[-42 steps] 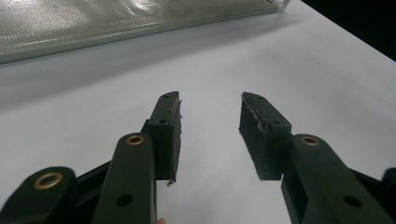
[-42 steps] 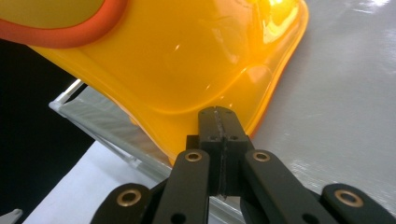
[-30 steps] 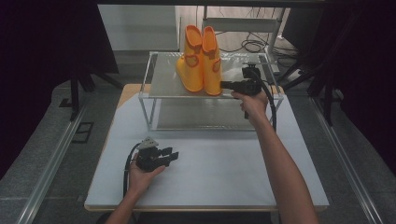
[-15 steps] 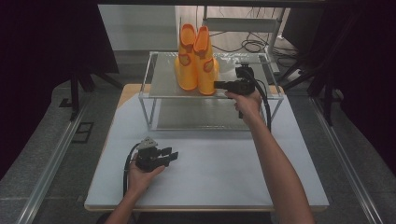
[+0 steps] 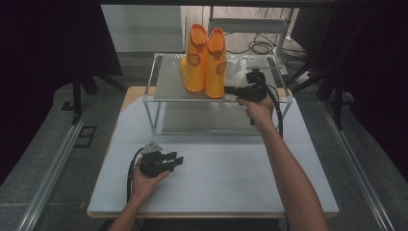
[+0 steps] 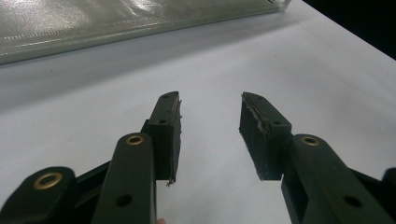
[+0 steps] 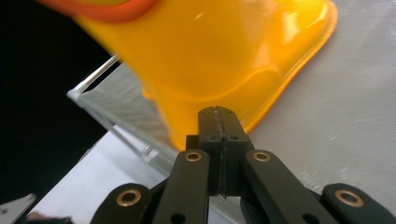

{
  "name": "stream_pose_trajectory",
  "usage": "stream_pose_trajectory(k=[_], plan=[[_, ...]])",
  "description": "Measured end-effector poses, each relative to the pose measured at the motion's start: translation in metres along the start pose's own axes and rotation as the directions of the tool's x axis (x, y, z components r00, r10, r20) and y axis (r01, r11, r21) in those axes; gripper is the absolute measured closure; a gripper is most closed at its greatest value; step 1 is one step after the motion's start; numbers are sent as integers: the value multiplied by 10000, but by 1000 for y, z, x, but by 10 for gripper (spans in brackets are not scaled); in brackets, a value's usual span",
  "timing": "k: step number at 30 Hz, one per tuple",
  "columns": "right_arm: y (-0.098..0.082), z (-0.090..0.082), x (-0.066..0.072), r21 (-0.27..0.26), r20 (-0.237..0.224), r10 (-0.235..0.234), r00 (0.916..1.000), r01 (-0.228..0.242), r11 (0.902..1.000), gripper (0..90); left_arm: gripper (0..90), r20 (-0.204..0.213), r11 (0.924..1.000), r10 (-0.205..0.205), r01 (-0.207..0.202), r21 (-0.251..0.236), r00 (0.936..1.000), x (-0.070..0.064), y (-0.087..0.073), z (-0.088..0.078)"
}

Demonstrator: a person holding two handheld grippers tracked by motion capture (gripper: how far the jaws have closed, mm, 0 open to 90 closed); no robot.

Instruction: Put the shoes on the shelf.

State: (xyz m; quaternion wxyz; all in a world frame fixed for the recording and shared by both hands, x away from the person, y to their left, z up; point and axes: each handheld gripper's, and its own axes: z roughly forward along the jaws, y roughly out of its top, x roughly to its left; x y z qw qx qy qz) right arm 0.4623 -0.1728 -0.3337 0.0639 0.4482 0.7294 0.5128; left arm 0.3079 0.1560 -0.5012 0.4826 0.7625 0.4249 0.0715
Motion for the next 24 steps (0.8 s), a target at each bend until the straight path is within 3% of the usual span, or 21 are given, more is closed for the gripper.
stream_pose_trajectory(k=[7,19,24], plan=[[-3,6,13,214,-357,-363,9987,371,9991,898,582,10,10000,11,-11,-13,10000,-1,0,0],[0,18,11,-327,0,-275,9996,275,9991,899,582,-17,10000,14,-14,-39,10000,0,-1,-3],[-2,17,12,-268,-51,-378,9993,376,9989,899,582,-27,10000,30,-30,31,10000,0,-1,-1]])
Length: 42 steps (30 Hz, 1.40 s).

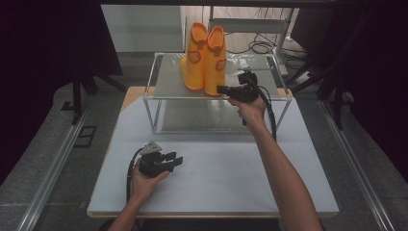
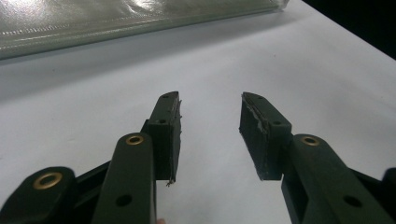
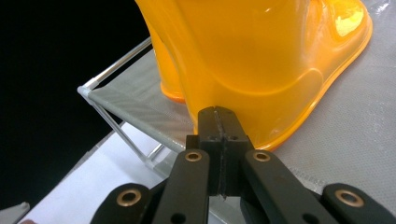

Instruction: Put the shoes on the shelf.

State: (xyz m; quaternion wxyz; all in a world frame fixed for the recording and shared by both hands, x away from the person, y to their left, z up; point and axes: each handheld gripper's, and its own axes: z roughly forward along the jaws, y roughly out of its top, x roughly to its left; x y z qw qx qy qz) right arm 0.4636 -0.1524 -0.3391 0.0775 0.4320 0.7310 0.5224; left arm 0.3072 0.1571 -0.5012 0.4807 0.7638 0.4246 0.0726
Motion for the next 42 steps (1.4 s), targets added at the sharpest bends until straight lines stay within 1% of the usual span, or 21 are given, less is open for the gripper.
stream_pose_trajectory(k=[2,11,16,20,23,27,31,32,37,42], plan=[[-1,0,-1,15,-67,56,10000,-56,10000,899,582,-21,10000,16,-16,23,10000,0,0,0],[-2,-3,0,97,-66,-34,10000,35,9999,899,582,-18,10000,3,-3,4,10000,-1,0,0],[-2,-6,1,2,-101,-48,9999,48,10000,898,582,-33,10000,-14,14,-22,10000,-1,0,0],[-1,-11,2,-60,-103,-102,9999,101,9999,898,581,-22,10000,-11,11,-7,10000,-1,0,0],[-2,-17,1,-182,-152,-48,9999,46,9998,898,581,-18,10000,-15,15,-3,10000,0,0,0],[-7,-29,-2,-331,-148,-23,9999,18,9995,898,580,-21,10000,-56,56,-45,10000,0,0,-1],[-15,-46,-6,-577,-178,-53,9998,43,9983,898,577,-9,10000,-68,68,-43,10000,0,1,-2],[-19,-51,-7,-666,-220,0,9998,-15,9978,898,577,-6,10000,-78,78,-46,10000,1,0,-2],[-40,-77,-15,-960,-342,3,9994,-36,9954,898,572,2,9999,-120,120,-21,9999,2,1,-1],[-67,-102,-21,-1223,-273,-237,9993,202,9923,896,561,2,9999,-173,173,-3,9999,2,1,-1]])
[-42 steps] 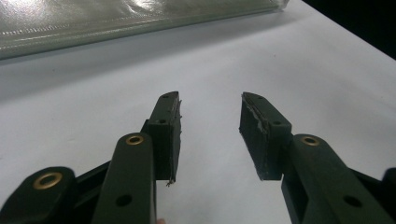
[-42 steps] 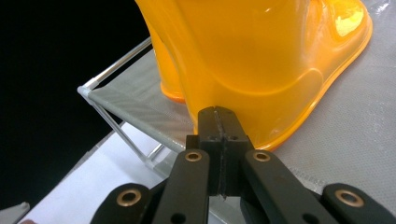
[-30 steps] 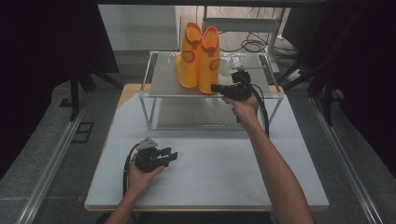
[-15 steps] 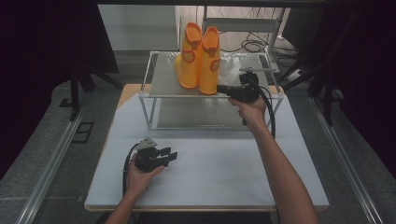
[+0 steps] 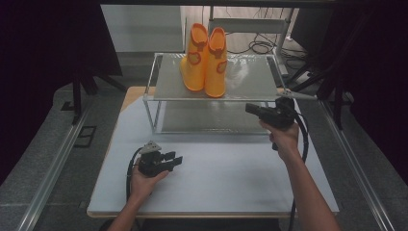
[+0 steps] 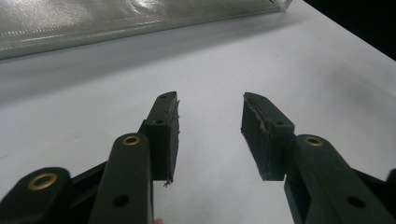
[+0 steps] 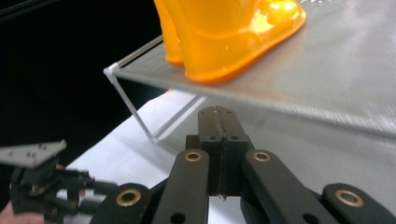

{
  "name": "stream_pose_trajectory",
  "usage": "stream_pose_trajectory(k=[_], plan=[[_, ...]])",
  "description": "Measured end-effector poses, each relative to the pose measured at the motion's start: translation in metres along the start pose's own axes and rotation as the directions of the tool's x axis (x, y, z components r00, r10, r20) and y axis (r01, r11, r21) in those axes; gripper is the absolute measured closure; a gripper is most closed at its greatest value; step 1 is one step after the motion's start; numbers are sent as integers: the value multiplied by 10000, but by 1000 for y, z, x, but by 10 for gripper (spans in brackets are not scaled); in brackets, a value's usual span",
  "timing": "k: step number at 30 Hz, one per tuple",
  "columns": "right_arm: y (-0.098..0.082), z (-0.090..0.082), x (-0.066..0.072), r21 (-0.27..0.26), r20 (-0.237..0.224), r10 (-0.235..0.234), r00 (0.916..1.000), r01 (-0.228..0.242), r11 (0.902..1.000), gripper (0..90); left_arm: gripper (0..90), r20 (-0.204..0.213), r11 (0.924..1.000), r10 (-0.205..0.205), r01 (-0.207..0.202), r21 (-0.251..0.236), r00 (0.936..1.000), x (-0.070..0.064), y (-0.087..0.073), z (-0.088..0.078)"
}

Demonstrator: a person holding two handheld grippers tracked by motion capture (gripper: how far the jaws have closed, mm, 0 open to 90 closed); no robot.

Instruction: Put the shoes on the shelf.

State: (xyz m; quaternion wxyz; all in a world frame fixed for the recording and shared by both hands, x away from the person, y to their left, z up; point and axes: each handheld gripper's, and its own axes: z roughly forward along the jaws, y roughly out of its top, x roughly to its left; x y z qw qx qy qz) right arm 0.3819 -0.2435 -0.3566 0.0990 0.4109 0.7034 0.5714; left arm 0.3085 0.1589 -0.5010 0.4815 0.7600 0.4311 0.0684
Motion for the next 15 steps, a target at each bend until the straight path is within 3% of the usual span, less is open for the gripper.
stream_pose_trajectory(k=[7,12,15], plan=[[-42,-23,-8,-107,-47,99,9999,-99,9999,877,559,4,10000,-26,26,-1,10000,-1,0,1],[-54,-29,-12,-63,40,134,9999,-134,9999,825,550,-24,10000,-6,6,3,10000,0,0,1],[-58,-31,-10,-9,98,-106,9999,106,9999,732,527,-86,10000,-36,36,-25,10000,1,0,0]])
